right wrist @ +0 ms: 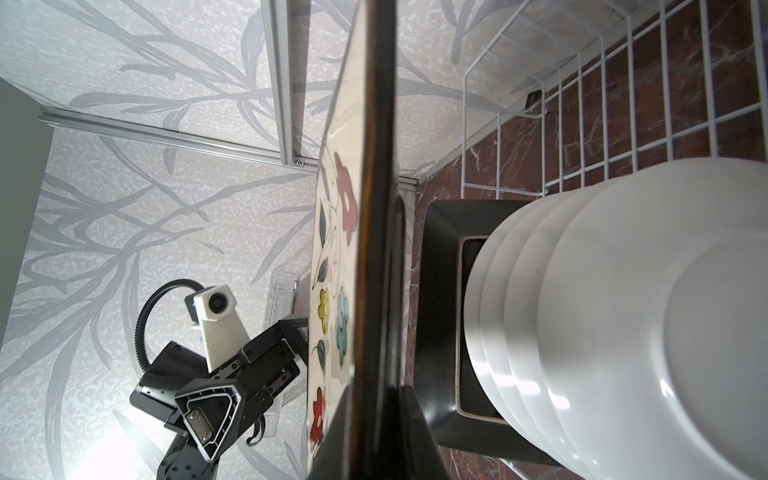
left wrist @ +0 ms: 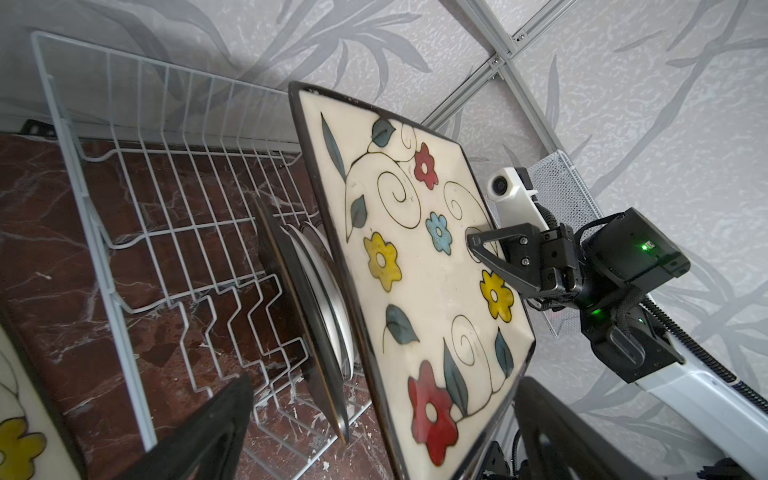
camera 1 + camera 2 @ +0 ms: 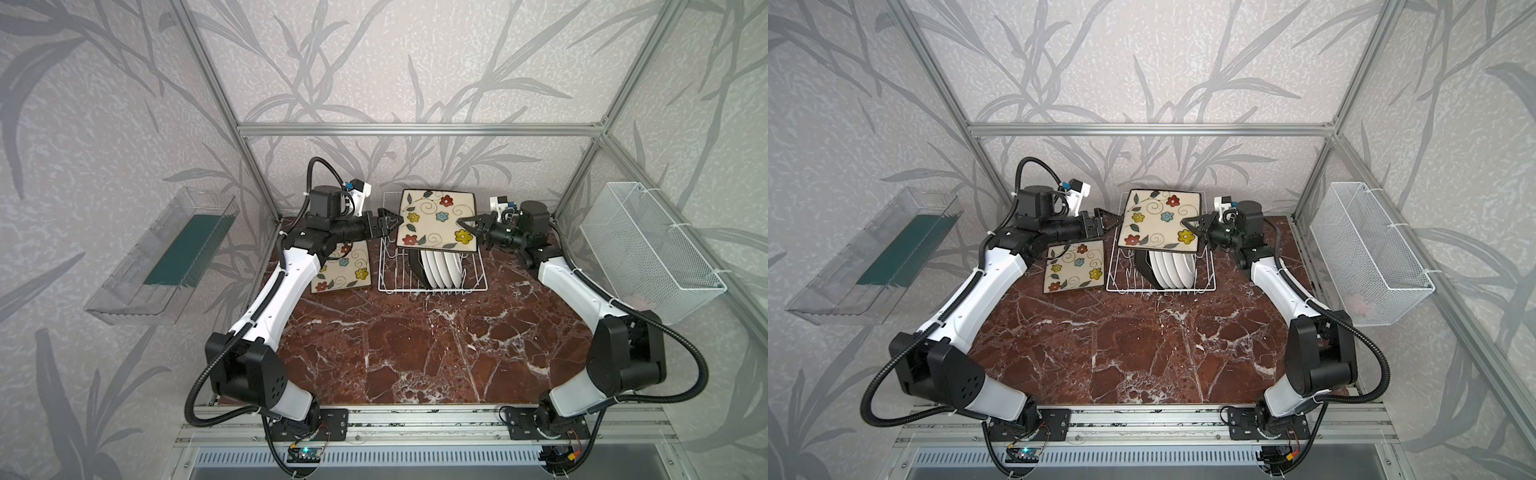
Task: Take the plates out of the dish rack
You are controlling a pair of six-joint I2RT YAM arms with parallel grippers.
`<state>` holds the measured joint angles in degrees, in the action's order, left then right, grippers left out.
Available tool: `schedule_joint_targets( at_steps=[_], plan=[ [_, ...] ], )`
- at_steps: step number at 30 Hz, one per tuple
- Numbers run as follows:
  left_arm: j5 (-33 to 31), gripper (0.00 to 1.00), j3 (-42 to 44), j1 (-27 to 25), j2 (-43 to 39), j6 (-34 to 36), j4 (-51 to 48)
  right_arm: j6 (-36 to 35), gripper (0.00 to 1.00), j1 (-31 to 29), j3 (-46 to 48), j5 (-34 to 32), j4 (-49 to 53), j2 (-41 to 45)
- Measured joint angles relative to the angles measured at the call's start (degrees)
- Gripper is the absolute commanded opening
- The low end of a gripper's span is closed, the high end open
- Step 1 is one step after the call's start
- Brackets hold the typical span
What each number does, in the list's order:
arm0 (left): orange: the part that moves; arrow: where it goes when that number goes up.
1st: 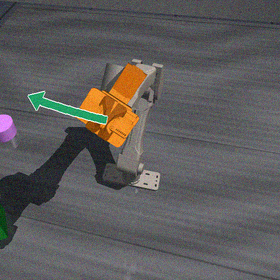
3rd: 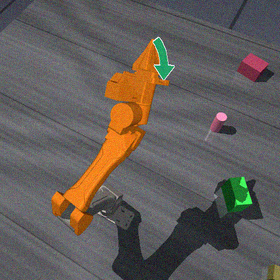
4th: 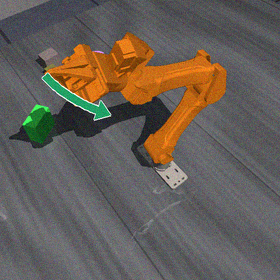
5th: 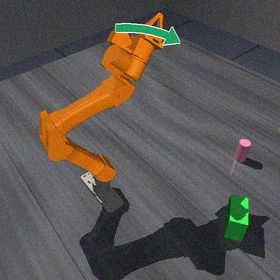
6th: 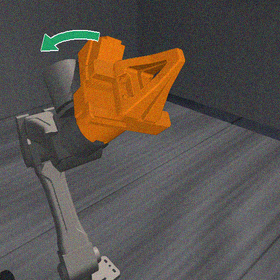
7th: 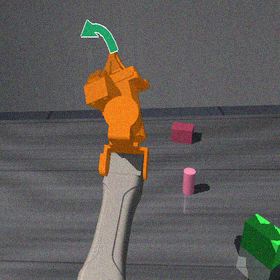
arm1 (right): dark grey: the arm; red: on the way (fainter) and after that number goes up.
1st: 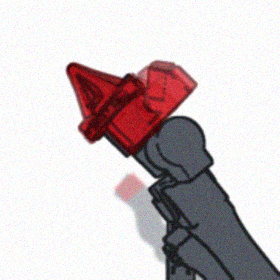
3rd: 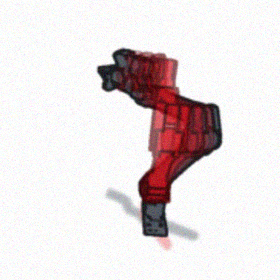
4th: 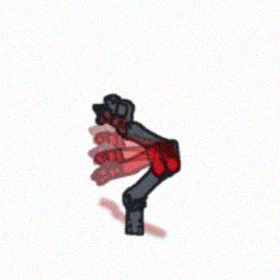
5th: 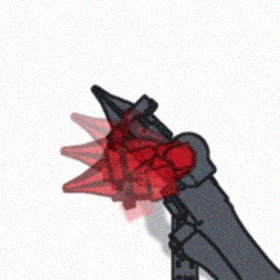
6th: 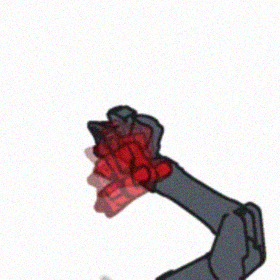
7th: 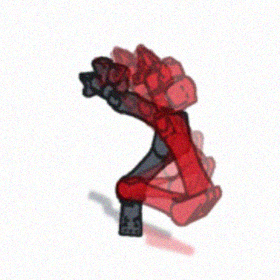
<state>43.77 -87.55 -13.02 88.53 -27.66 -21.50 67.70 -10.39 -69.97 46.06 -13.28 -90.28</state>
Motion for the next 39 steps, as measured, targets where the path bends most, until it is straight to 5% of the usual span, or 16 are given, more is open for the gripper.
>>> schedule_joint_targets(
  at_steps=[18, 39],
  plan=[
    [5.9, 0.88, -5.0, -2.9, 5.5, -3.0, -2.4, 1.1, 0.0, -0.3, 0.1, 4.0, -3.0, 0.0],
    [6.4, 0.52, -5.4, -4.3, 7.6, -8.2, -0.3, -3.1, 0.0, -3.0, 0.1, 4.8, -3.0, 0.0]
  ],
)
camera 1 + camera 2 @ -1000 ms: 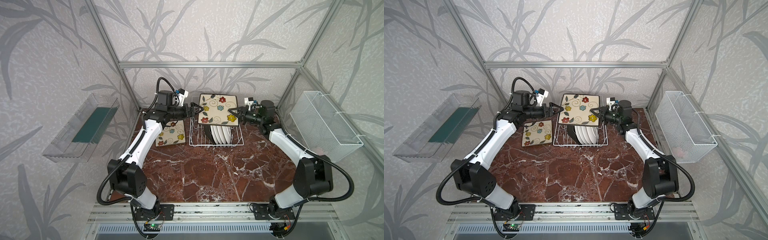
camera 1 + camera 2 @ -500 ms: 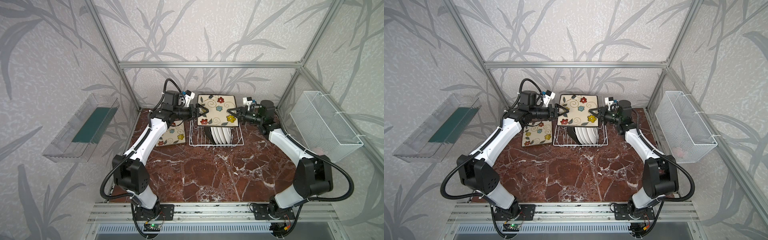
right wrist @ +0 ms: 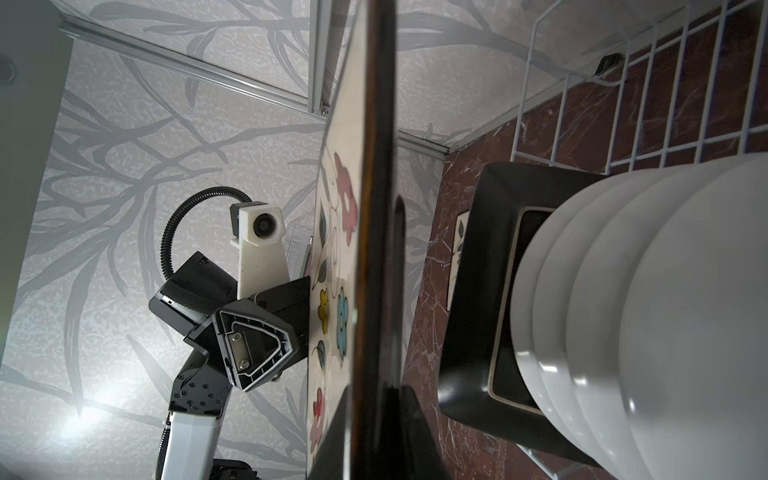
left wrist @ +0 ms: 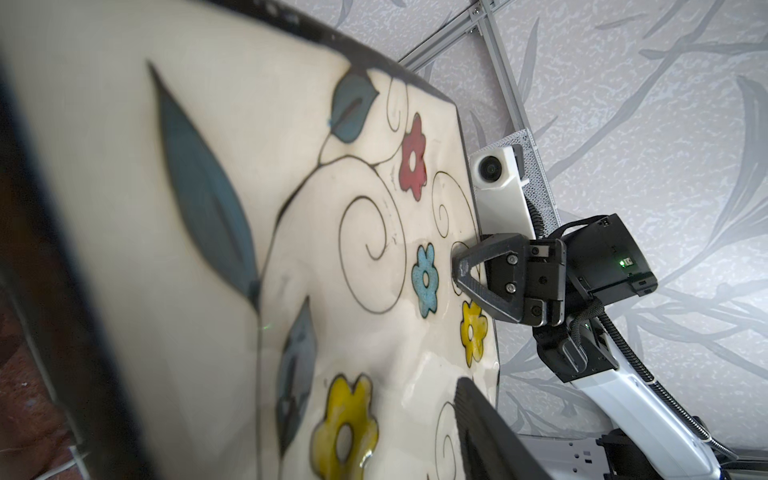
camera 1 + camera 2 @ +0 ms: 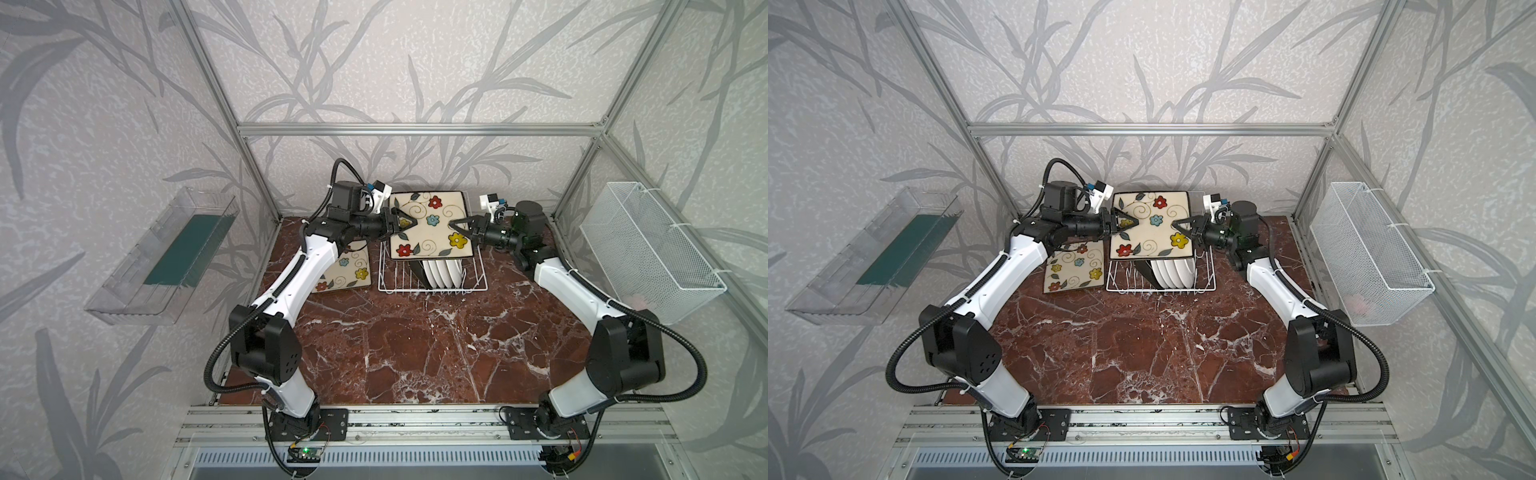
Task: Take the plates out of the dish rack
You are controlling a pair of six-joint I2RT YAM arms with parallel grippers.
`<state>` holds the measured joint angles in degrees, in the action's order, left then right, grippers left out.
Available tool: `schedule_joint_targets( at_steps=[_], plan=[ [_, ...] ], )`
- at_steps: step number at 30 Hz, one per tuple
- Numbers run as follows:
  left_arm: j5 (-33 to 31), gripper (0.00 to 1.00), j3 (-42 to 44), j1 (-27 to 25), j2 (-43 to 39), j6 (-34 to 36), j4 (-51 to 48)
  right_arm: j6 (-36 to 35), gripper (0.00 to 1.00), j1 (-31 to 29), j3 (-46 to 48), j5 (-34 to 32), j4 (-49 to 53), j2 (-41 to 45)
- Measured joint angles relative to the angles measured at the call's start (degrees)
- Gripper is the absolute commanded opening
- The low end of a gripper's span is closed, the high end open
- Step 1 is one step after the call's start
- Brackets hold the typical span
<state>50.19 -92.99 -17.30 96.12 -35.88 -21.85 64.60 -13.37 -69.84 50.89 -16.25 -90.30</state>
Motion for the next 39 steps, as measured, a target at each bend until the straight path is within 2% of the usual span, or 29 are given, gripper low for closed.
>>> schedule_joint_targets(
  at_steps=[3, 14, 23, 28, 33, 37, 39],
  plan=[
    [0.0, 0.43, 0.1, 0.1, 0.0, -0.9, 0.3, -0.2, 0.0, -0.2, 0.0, -0.1, -0.3, 0.0],
    [1.0, 0.23, 0.2, 0.5, 0.4, -2.8, 1.0, -1.0, 0.0, 0.0, 0.5, 0.2, -3.3, 0.0],
    [2.7, 0.0, 0.6, 0.9, 0.4, -5.3, 1.8, -1.4, 0.0, 0.3, 1.6, 0.8, -5.2, -0.4],
    [2.9, 0.0, 1.1, 0.9, 0.5, -6.1, 2.1, -1.5, 0.07, 0.3, 2.0, 0.7, -5.3, -0.4],
    [3.2, 0.0, 1.3, 0.9, 0.6, -7.3, 3.0, -1.5, 0.19, 0.4, 2.0, 0.6, -5.3, -0.4],
    [3.9, 0.0, 1.5, 0.8, 0.6, -8.4, 5.6, -1.8, 0.33, 0.3, 2.1, 0.0, -4.2, -0.5],
    [3.8, 0.0, 2.1, 0.8, 0.6, -9.3, 7.0, -2.1, 0.35, 0.2, 2.1, -0.1, -4.0, -0.5]
  ],
)
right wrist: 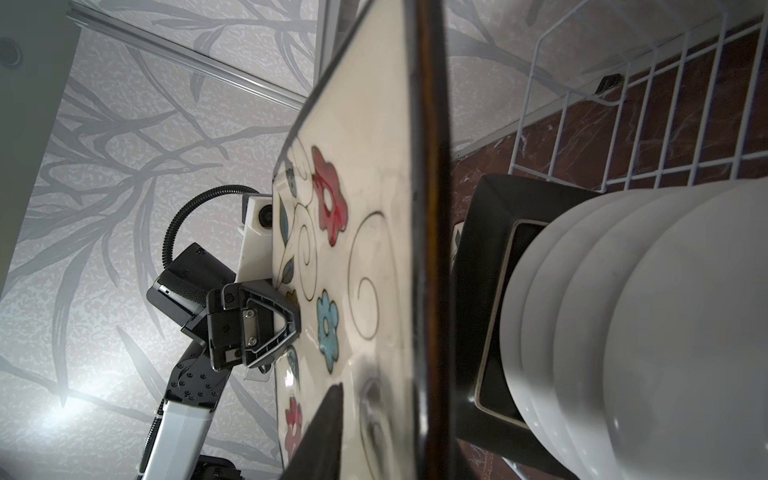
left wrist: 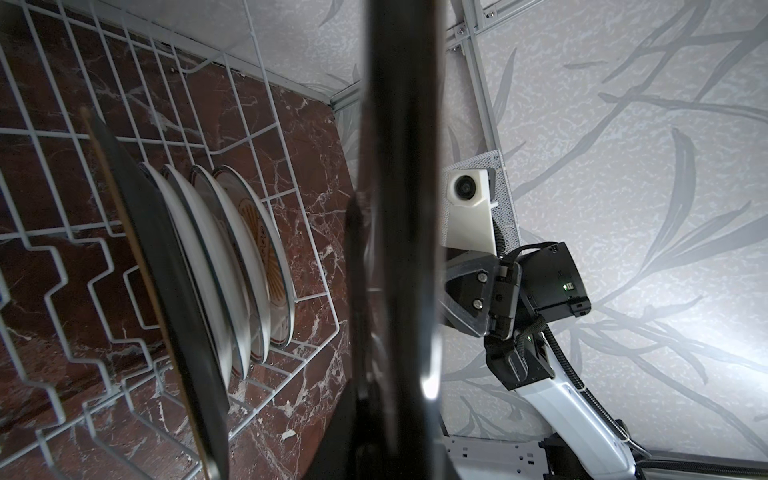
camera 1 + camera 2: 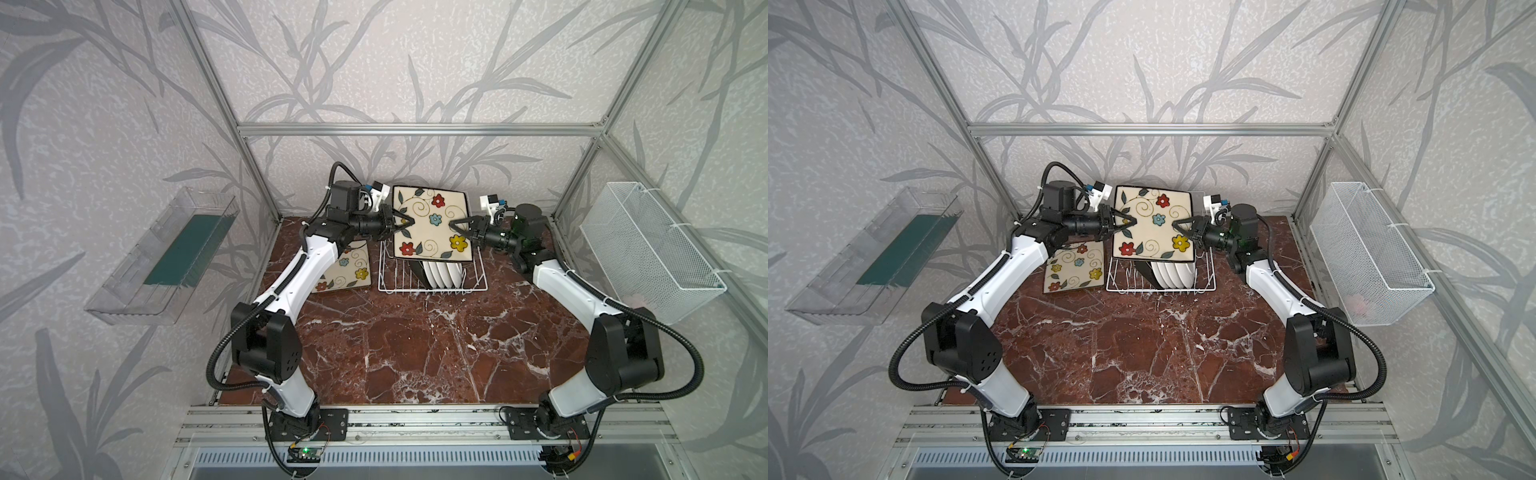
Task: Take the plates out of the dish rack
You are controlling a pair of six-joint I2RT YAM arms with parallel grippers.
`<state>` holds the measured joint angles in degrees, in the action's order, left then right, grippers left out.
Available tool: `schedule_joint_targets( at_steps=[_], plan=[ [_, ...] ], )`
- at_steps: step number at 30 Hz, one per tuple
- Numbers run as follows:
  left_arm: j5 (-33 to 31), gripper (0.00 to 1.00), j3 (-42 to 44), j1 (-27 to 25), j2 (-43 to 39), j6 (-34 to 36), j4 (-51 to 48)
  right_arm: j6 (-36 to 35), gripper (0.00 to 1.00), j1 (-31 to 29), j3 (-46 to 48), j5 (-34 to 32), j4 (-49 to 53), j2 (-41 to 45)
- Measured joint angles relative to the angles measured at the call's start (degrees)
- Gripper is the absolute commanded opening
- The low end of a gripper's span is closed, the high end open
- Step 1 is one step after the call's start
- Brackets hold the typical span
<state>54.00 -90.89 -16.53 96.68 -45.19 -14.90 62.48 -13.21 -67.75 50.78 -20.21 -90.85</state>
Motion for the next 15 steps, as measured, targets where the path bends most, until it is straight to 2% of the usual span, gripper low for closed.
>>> schedule_joint_targets(
  at_steps=[5, 10, 12, 15],
  plan=[
    [0.2, 0.0, 1.8, 0.1, 0.0, -2.1, 2.3, 0.0, 0.37, -0.1, 0.0, -0.7, 0.8, 0.0],
    [0.0, 0.0, 2.8, 0.1, 0.0, -3.1, 3.4, -0.1, 0.45, -0.1, 0.0, -0.8, 1.0, 0.0],
    [-0.1, 0.0, 3.1, 0.2, 0.0, -3.4, 3.7, -0.2, 0.5, -0.2, 0.0, -0.8, 1.3, 0.0],
    [-0.8, 0.0, 3.3, 0.4, 0.0, -3.5, 3.6, -0.4, 0.66, -0.2, 0.0, -0.8, 1.5, 0.0]
  ],
)
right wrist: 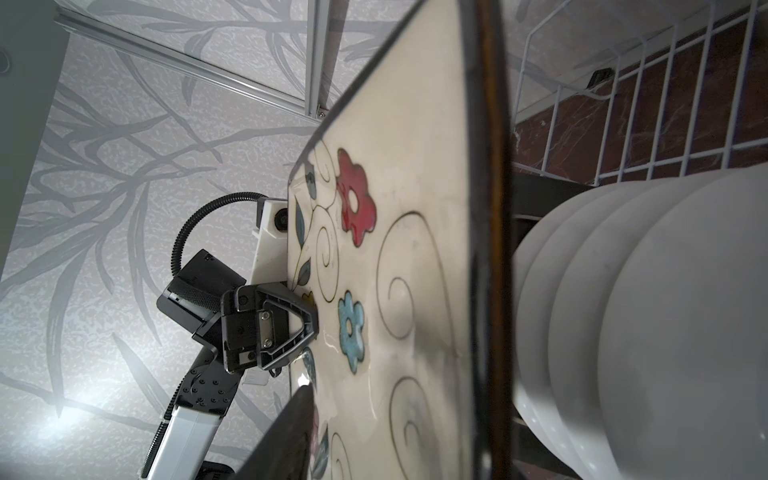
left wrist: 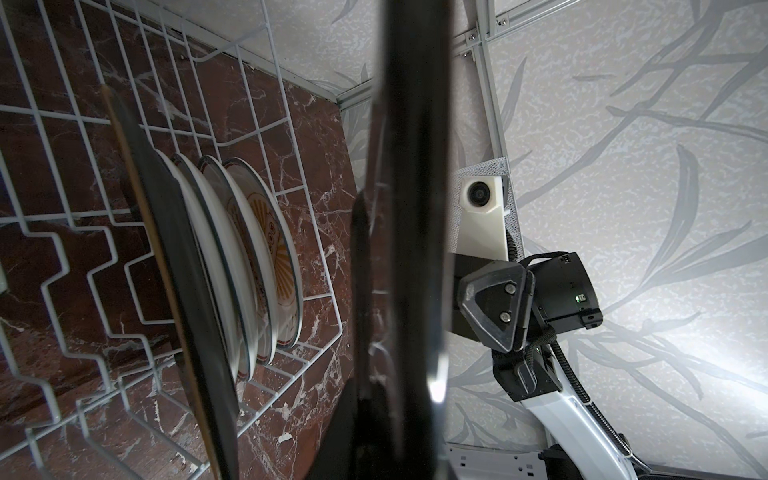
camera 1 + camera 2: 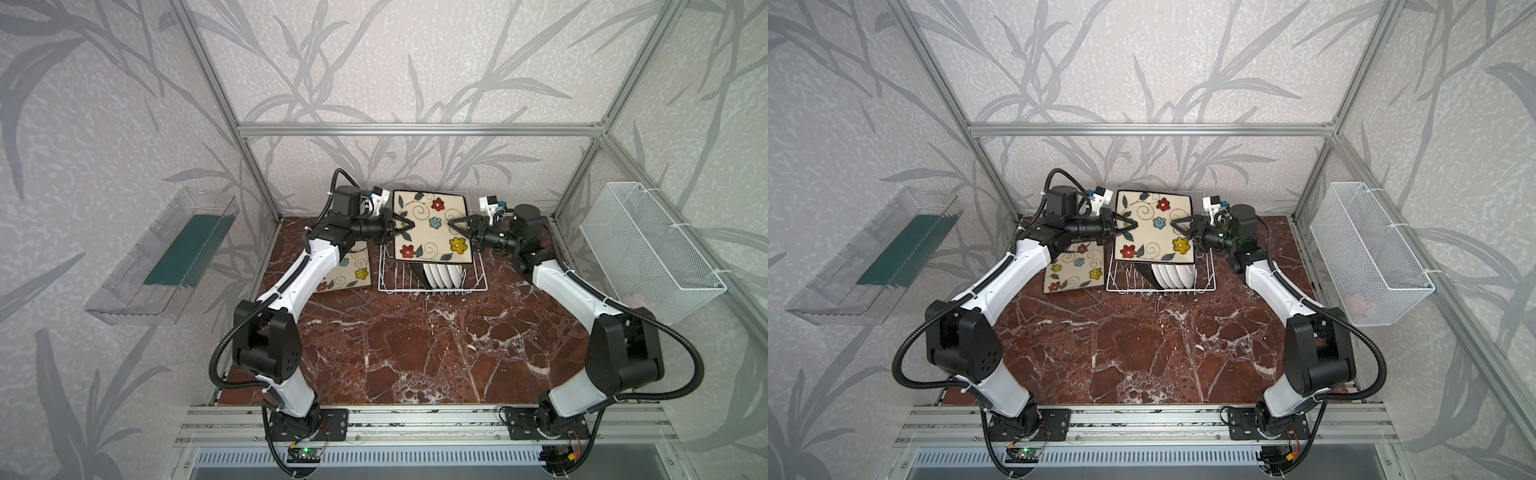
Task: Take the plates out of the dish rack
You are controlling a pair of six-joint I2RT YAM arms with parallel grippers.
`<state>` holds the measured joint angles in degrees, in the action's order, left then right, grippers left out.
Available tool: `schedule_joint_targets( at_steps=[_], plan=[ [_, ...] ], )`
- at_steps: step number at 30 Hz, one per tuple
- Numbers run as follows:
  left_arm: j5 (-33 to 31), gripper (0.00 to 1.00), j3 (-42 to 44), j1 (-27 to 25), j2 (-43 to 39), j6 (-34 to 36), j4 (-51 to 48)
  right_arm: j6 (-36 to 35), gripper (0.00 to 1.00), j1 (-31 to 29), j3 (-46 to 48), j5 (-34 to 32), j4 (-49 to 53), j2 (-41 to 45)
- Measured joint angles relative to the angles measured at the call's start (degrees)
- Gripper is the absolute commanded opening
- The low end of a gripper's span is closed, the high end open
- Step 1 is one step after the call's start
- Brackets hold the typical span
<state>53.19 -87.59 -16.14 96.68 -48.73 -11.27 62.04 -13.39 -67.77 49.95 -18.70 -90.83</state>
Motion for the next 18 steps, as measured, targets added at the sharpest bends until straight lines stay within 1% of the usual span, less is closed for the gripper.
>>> schedule_joint_targets(
  at_steps=[1, 5, 8, 18],
  plan=[
    [-0.3, 0.0, 0.0, 0.0, 0.0, 0.0, -0.1, -0.2, 0.71, 0.0, 0.0, 0.1, 0.0, 0.1],
    [-1.0, 0.0, 0.5, 0.5, 0.0, -0.7, -0.6, -2.0, 0.84, 0.1, -0.3, -0.7, 1.9, 0.9],
    [-1.0, 0.0, 0.5, 1.0, 0.0, -1.3, -0.4, -2.8, 0.98, 0.3, -0.8, -1.1, 3.6, 1.9],
    [-1.4, 0.0, 1.6, 3.3, -0.3, -4.0, 2.1, -5.6, 0.99, 1.5, -1.6, -1.8, 7.1, 4.0]
  ],
)
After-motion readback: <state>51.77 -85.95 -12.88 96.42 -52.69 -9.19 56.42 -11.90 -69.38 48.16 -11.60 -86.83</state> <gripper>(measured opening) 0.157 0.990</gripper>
